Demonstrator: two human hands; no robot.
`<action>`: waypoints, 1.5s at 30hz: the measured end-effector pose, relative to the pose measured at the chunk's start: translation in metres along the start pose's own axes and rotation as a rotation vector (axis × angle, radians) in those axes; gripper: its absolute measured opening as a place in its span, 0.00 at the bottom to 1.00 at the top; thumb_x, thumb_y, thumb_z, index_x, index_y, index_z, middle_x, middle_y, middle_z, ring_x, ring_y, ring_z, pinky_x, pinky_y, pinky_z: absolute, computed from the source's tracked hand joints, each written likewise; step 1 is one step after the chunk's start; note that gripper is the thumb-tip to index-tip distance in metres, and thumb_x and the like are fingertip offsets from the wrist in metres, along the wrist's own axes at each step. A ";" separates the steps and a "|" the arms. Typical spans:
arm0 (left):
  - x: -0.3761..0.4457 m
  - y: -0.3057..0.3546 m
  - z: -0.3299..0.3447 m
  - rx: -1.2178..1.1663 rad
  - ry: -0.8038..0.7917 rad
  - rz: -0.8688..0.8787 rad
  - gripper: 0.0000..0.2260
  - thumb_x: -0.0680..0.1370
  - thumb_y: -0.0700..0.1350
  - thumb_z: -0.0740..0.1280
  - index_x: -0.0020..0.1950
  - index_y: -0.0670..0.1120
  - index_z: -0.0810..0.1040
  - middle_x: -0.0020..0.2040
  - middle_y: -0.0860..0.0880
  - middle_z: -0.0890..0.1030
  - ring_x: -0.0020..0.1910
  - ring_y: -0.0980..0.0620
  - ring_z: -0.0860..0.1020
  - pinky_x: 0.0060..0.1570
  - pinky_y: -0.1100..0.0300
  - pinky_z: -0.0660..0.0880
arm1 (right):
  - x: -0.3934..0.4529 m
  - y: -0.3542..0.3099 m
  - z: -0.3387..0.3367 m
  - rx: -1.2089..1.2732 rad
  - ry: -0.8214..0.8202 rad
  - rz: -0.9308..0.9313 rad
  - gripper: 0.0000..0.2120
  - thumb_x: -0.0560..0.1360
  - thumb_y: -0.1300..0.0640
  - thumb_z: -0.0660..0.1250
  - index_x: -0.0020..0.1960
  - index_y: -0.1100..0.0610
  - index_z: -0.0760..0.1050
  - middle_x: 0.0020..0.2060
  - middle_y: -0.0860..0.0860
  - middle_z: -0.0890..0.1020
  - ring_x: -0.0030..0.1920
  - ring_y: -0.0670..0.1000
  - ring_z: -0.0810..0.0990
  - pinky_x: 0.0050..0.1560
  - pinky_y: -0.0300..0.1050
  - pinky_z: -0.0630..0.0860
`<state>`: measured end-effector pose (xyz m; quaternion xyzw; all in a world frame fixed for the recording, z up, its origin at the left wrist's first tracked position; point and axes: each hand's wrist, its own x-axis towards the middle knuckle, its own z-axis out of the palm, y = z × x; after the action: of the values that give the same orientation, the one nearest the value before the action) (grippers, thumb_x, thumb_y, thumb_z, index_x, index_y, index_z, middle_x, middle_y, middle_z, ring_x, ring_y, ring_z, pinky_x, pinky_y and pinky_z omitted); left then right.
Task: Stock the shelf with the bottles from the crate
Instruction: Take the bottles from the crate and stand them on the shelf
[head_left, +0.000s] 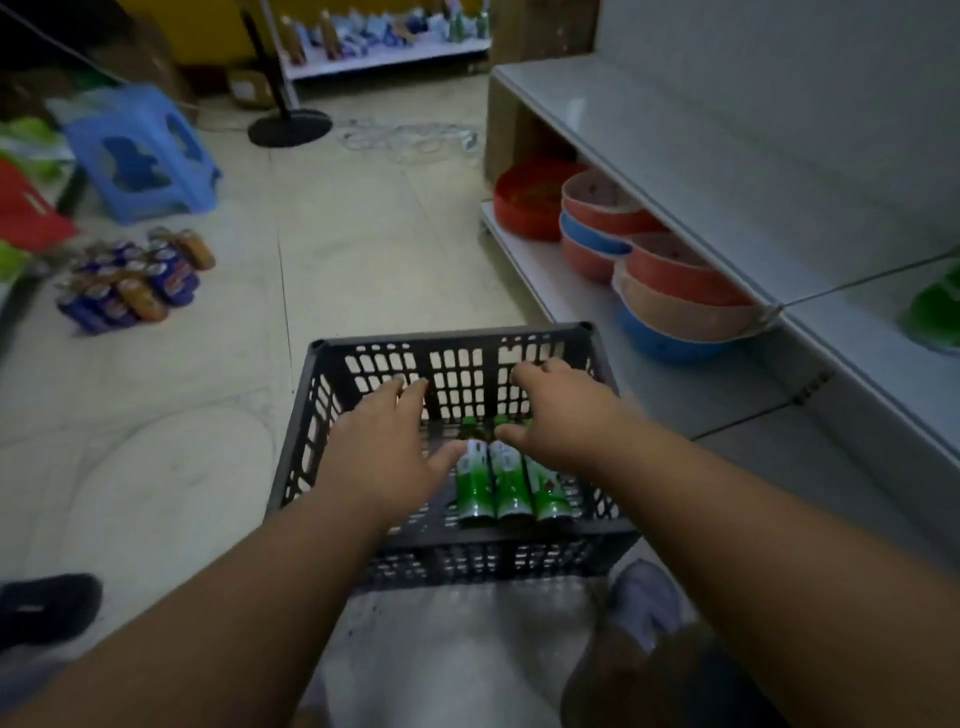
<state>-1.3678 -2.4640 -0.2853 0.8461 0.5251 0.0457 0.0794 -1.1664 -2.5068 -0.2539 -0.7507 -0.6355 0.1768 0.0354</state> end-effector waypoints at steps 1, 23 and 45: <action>0.000 -0.009 0.017 -0.005 -0.017 -0.037 0.44 0.73 0.74 0.55 0.81 0.48 0.53 0.81 0.46 0.56 0.79 0.46 0.57 0.75 0.45 0.59 | 0.012 0.000 0.013 0.012 -0.028 0.004 0.31 0.72 0.38 0.69 0.70 0.49 0.66 0.64 0.54 0.72 0.60 0.57 0.75 0.59 0.57 0.75; 0.014 -0.059 0.157 -0.110 -0.132 -0.292 0.50 0.73 0.77 0.47 0.80 0.41 0.38 0.81 0.39 0.42 0.80 0.43 0.43 0.77 0.47 0.44 | 0.243 0.006 0.268 0.046 -0.395 0.364 0.42 0.73 0.40 0.72 0.76 0.61 0.59 0.72 0.63 0.62 0.66 0.64 0.71 0.61 0.55 0.73; 0.009 -0.054 0.127 -0.288 -0.255 -0.285 0.49 0.73 0.76 0.54 0.81 0.48 0.38 0.82 0.45 0.44 0.80 0.48 0.44 0.77 0.49 0.44 | 0.160 -0.011 0.128 0.917 -0.167 0.113 0.31 0.62 0.47 0.82 0.59 0.46 0.70 0.51 0.47 0.81 0.50 0.48 0.82 0.49 0.50 0.81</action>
<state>-1.3914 -2.4433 -0.4200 0.7423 0.6130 0.0014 0.2707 -1.1954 -2.3721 -0.4054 -0.6743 -0.4506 0.5009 0.3024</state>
